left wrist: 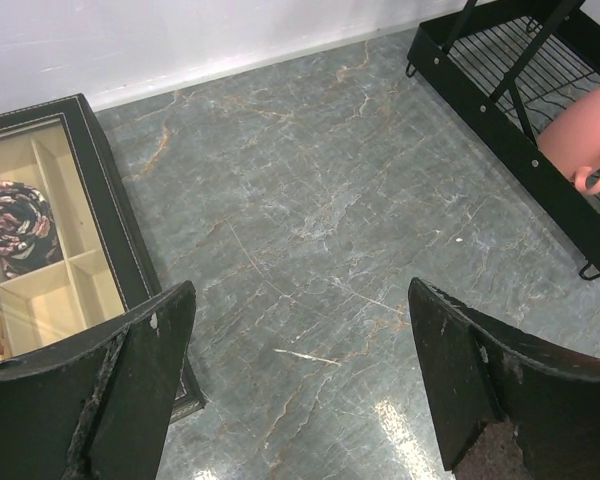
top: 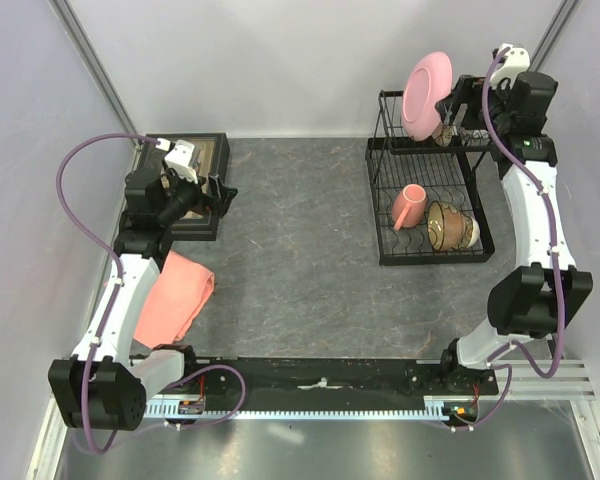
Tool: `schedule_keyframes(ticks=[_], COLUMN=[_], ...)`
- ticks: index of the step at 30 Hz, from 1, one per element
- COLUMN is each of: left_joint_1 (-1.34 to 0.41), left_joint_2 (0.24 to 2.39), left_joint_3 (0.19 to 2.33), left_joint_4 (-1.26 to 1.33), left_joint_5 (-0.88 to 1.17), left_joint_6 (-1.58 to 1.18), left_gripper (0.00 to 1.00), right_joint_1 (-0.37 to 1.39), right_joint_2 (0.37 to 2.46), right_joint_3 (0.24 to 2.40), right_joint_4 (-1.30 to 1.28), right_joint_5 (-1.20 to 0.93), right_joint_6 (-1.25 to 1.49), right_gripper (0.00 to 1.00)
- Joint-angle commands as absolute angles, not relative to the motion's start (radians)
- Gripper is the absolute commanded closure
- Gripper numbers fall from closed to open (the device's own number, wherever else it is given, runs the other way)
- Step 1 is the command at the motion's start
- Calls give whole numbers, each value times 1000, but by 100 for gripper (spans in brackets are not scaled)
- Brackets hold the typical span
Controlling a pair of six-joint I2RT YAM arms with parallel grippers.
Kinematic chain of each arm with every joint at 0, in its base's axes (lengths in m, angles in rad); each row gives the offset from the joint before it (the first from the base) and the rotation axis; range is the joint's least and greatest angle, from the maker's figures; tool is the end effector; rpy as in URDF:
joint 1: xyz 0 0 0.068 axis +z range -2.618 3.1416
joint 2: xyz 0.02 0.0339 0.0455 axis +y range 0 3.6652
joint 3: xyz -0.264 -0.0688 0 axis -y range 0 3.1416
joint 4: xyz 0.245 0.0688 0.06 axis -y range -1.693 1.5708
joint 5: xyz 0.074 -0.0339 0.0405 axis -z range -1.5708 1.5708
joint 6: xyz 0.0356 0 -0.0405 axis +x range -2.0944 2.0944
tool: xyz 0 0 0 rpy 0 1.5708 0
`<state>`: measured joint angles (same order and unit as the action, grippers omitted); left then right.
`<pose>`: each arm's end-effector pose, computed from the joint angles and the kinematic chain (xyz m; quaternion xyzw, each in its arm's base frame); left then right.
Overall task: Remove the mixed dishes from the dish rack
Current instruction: Pick up the plate from the dish rack.
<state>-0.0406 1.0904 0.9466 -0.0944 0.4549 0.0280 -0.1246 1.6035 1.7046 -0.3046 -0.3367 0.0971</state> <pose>0.2512 -0.0259 0.3469 0.1656 0.7606 -0.1811 0.6010 0.3703 -0.0345 0.4400 -0.0206 0.7713 0.1213 0.6244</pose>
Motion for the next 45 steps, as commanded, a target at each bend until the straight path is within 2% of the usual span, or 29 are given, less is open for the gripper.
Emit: schedule_keyframes(ticks=[1,12,16,27,39,45], left_joint_1=[-37,-37,-37,-37,-37,-37], left_joint_2=[1100,1114,1120,1121,1120,1115], left_joint_3=[945,942,940,939,936,931], left_joint_4=[-49,-48,-48,-48,-46,-45], left_joint_5=[482,476,477,476,477,474], left_joint_6=[66,80,83,92,91,92], left_gripper=[7,7,7,7,7,7], right_joint_1=[-166,-186,-186,-186,-186,-186], right_joint_2=[1653,1684,1703,1741,1753,1752], right_joint_3=[1776,1735,1735,1738,1752,1776], right_joint_4=[-249,-80,-22,-9,21,20], right_joint_5=[-520,-699,-759,-769,-778,-778], right_joint_6=[189,242,290,318,313,319], right_gripper=[16,24,31,43,70,80])
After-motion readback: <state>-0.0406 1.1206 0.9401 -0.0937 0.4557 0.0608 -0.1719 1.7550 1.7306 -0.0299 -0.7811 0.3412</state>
